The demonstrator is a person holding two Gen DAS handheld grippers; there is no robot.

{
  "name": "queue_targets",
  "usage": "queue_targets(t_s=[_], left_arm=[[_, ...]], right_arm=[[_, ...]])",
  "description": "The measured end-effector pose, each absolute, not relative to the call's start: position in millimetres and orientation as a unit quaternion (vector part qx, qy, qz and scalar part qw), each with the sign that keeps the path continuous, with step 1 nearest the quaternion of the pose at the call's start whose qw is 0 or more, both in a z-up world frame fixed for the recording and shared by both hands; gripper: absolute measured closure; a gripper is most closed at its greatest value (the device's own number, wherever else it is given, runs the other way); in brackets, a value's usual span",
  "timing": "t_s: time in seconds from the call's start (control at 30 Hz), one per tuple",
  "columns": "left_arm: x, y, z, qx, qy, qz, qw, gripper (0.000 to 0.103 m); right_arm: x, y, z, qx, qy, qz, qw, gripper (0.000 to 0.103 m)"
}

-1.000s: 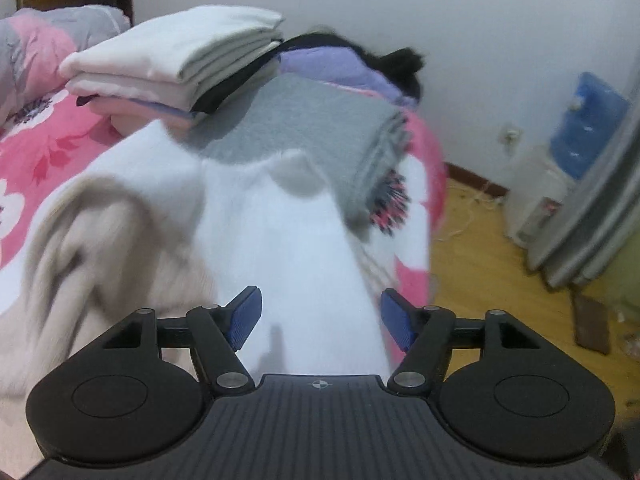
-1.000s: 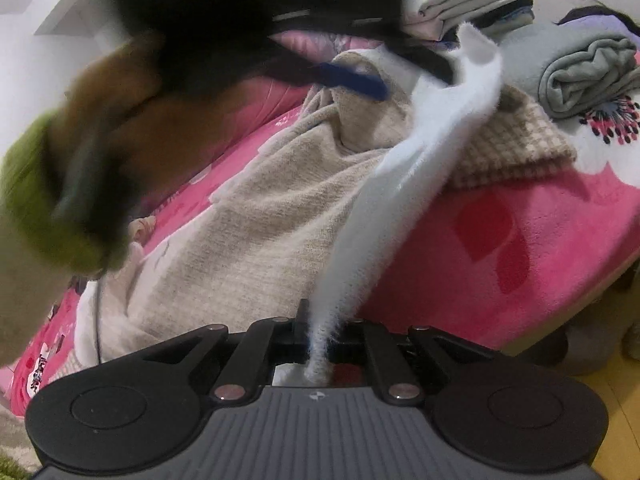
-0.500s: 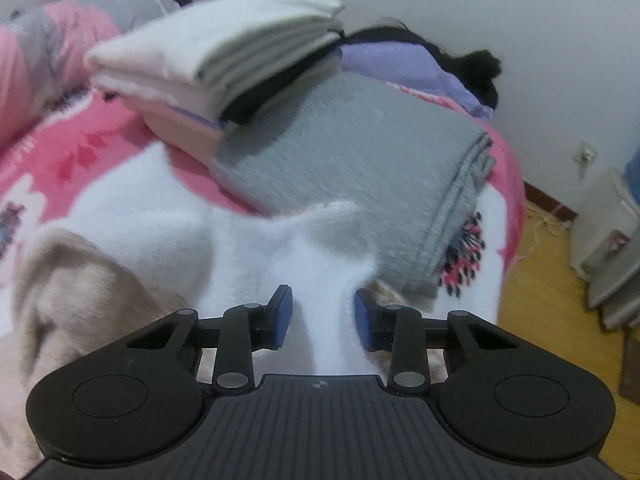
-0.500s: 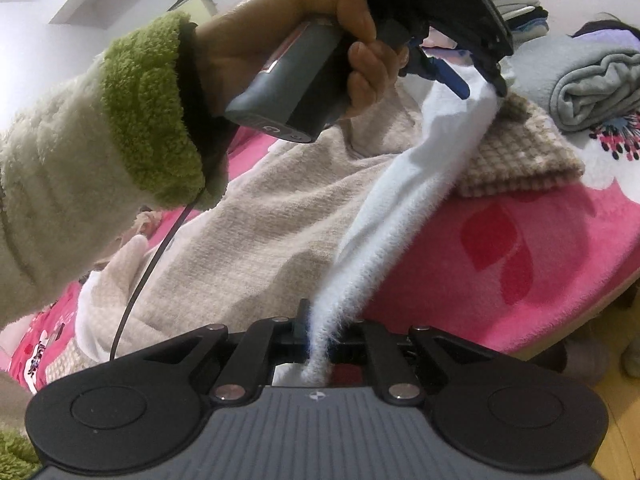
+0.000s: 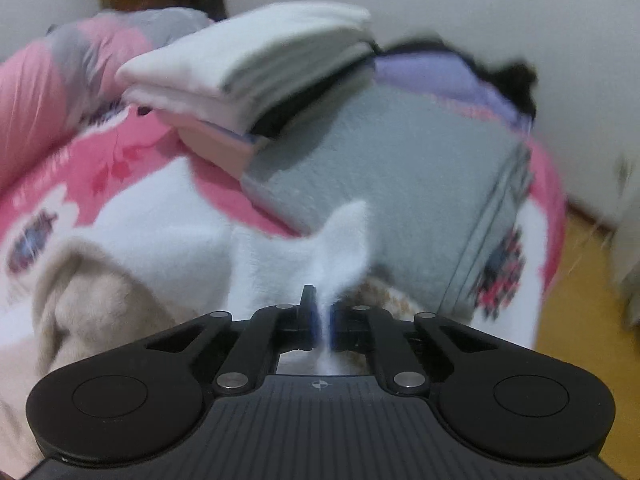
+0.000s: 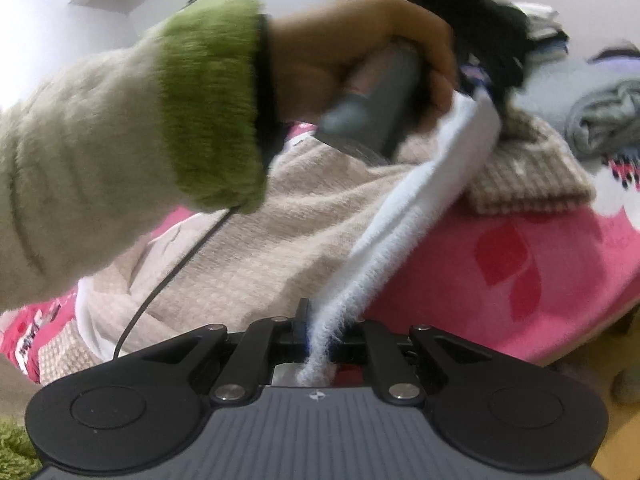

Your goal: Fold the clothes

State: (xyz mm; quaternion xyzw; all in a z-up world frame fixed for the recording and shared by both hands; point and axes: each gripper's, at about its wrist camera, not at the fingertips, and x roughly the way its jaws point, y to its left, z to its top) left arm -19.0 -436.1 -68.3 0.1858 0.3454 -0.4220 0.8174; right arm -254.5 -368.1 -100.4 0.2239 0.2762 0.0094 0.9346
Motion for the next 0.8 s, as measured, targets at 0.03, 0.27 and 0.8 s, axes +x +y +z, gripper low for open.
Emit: queue_targets(t_s=[0.03,0.27,0.8], left_arm=[[-15,-428,-62,0.163,0.348,-0.427,0.819,0.099],[7,-369,-24,0.041,0.336,-0.429,0.837,0.100],[23,-118,123,-0.268,0.093,-0.375,0.882,0.100]], right_arm=[[-254,-369,-102,0.229,0.281,0.008,0.932,0.094],[-245,-355,-115,0.206,0.318,0.012,0.925,0.092],[-235,-319,20,-0.156,0.089,-0.130,0.975,0.099]])
